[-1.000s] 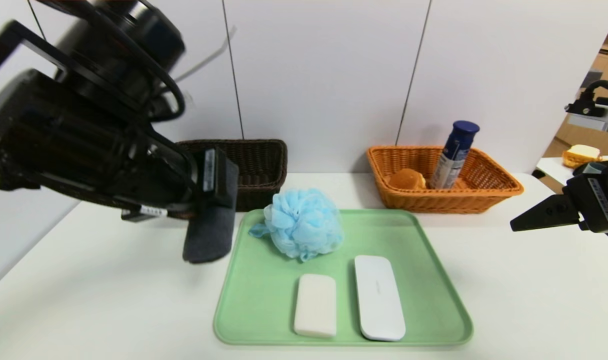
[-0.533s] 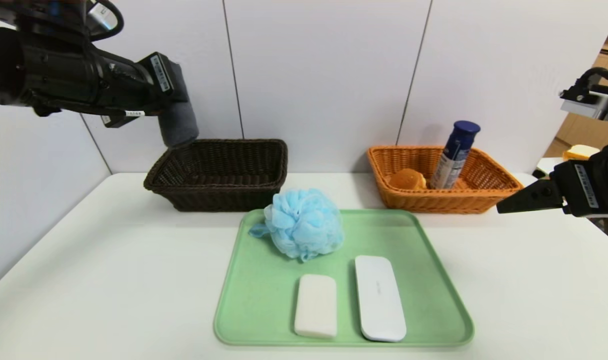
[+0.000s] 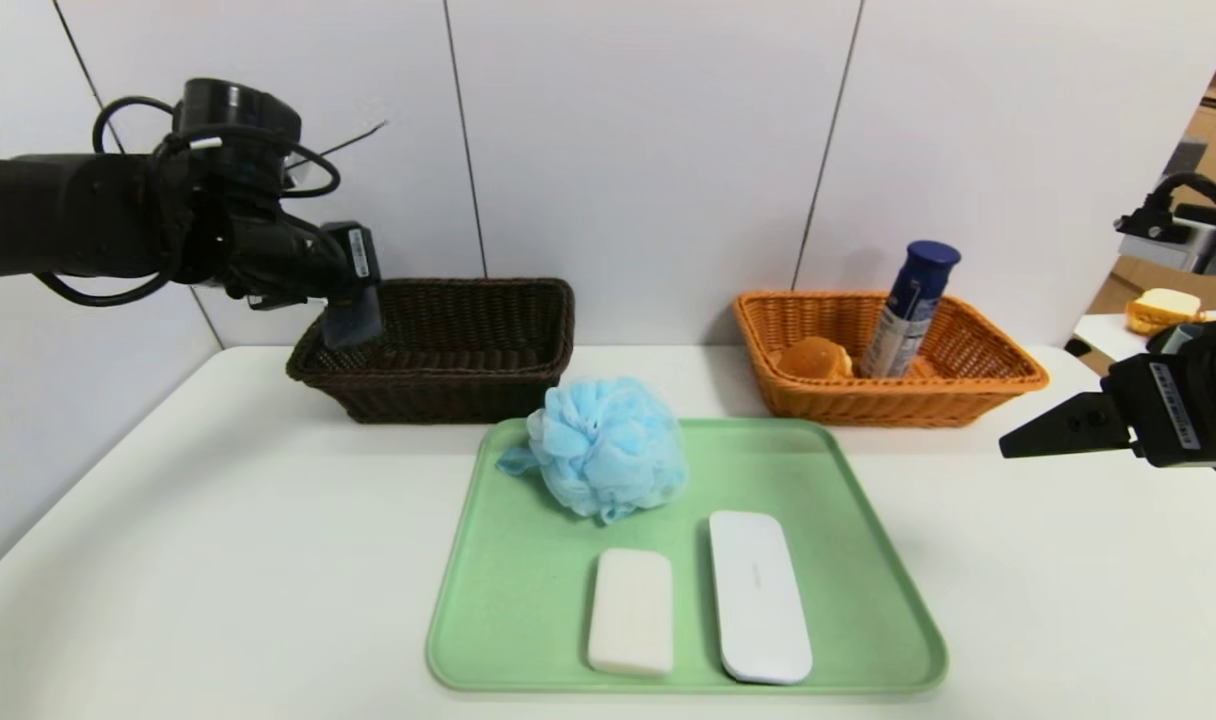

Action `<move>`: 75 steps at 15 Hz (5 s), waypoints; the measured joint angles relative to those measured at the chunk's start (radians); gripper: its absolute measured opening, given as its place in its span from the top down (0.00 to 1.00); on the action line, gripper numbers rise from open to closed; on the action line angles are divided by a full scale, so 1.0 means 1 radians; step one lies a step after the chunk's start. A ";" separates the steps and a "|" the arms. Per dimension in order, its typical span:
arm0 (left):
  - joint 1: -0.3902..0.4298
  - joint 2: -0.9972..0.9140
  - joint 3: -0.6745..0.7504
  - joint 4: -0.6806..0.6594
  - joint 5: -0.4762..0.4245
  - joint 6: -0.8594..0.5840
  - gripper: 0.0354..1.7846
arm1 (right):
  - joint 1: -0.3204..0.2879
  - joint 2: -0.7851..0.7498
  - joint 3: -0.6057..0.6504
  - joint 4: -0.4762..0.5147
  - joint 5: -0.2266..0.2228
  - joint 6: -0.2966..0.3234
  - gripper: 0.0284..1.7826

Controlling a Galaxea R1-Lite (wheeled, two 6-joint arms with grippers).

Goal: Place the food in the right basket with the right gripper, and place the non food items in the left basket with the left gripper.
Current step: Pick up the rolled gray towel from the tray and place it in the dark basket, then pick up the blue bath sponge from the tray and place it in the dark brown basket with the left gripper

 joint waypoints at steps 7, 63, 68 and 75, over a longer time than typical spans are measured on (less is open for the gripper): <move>0.023 0.132 -0.013 -0.188 0.038 0.088 0.87 | 0.001 0.000 0.044 -0.045 0.000 0.000 0.05; -0.589 0.342 -0.346 0.503 0.025 -0.127 0.06 | -0.014 -0.040 0.353 -0.277 0.001 -0.010 0.05; -0.589 0.362 -0.347 0.481 0.025 -0.127 0.24 | -0.011 -0.045 0.367 -0.281 0.002 -0.011 0.05; -0.590 0.359 -0.346 0.490 0.014 -0.134 0.62 | -0.006 -0.050 0.369 -0.281 0.001 -0.010 0.05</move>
